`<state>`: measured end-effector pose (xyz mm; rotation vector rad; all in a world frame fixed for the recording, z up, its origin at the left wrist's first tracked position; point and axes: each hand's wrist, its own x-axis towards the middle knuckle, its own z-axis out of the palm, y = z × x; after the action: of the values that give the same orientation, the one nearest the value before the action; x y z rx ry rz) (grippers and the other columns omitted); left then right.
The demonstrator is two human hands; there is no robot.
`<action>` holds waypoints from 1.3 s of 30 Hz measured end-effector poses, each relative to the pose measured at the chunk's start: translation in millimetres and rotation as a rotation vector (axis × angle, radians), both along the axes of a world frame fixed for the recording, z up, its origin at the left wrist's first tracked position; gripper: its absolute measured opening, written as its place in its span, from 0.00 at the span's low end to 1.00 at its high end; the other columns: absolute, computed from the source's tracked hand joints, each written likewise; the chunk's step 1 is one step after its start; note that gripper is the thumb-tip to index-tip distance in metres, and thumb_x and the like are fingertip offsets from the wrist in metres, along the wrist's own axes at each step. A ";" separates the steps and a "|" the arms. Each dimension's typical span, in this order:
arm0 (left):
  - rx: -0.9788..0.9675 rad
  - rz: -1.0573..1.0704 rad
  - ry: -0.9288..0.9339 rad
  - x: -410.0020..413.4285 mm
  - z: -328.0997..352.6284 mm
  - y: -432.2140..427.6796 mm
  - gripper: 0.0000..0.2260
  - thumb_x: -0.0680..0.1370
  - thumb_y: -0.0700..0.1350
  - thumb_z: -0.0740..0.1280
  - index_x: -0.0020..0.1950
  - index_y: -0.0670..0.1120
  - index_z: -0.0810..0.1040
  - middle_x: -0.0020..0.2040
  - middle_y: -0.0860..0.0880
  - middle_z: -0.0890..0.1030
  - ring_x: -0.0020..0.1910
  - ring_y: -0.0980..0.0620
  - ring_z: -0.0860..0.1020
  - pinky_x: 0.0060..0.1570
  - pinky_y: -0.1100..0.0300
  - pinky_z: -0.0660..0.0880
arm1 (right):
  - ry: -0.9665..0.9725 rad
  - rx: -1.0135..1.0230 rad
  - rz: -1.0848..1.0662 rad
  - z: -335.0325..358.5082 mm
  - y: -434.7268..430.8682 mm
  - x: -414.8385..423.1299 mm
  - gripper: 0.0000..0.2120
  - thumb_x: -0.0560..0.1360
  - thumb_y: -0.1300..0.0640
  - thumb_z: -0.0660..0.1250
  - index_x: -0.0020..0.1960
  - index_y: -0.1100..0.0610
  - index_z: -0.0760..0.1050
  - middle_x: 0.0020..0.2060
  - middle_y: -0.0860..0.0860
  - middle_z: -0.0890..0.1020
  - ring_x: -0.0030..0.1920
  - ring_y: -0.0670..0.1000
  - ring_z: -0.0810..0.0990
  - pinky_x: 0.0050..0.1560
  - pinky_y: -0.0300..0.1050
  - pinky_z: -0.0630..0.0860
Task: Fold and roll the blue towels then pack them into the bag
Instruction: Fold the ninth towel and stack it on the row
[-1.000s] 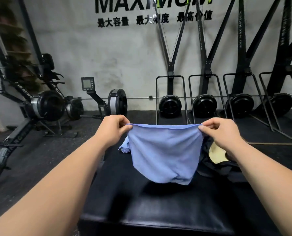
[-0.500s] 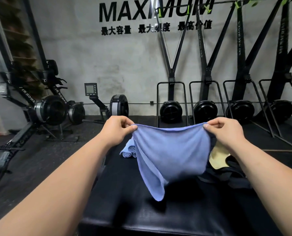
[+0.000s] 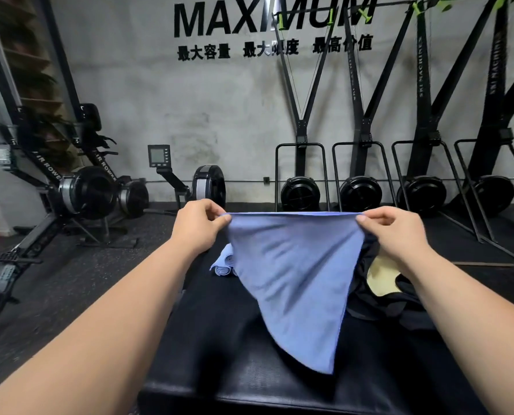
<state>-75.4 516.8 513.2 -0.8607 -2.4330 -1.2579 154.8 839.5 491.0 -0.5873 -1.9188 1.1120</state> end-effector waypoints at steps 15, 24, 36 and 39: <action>-0.036 -0.200 -0.159 -3.1 -13.8 -15.2 0.05 0.79 0.46 0.76 0.46 0.48 0.82 0.37 0.44 0.84 0.32 0.54 0.75 0.36 0.59 0.71 | -0.149 -0.070 0.235 3.3 -8.9 22.6 0.05 0.75 0.60 0.78 0.50 0.60 0.85 0.37 0.52 0.86 0.32 0.42 0.81 0.34 0.29 0.73; 0.234 -0.705 -0.656 -0.6 -2.8 -48.5 0.13 0.73 0.51 0.80 0.51 0.45 0.85 0.35 0.53 0.76 0.35 0.54 0.68 0.41 0.63 0.70 | 0.010 -0.456 0.684 11.4 12.2 46.4 0.21 0.57 0.43 0.88 0.40 0.53 0.84 0.28 0.46 0.66 0.26 0.41 0.64 0.30 0.33 0.71; -0.094 -0.153 -0.347 -15.7 -116.6 -8.7 0.08 0.75 0.47 0.80 0.40 0.46 0.85 0.37 0.49 0.85 0.35 0.54 0.77 0.43 0.58 0.74 | -0.395 -0.167 0.142 -96.7 6.7 8.2 0.03 0.75 0.56 0.78 0.45 0.55 0.87 0.37 0.50 0.85 0.35 0.46 0.75 0.33 0.38 0.69; -0.230 -0.029 -0.260 -8.1 -162.3 -1.0 0.09 0.75 0.48 0.80 0.38 0.49 0.82 0.38 0.53 0.84 0.37 0.54 0.79 0.41 0.59 0.73 | -0.403 -0.092 0.006 -145.2 0.8 -4.6 0.06 0.74 0.56 0.78 0.39 0.52 0.86 0.33 0.48 0.86 0.35 0.47 0.79 0.44 0.45 0.76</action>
<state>-83.5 515.8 350.9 -0.8371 -2.8240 -1.1807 150.1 840.3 345.8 -0.9128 -2.2169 1.1557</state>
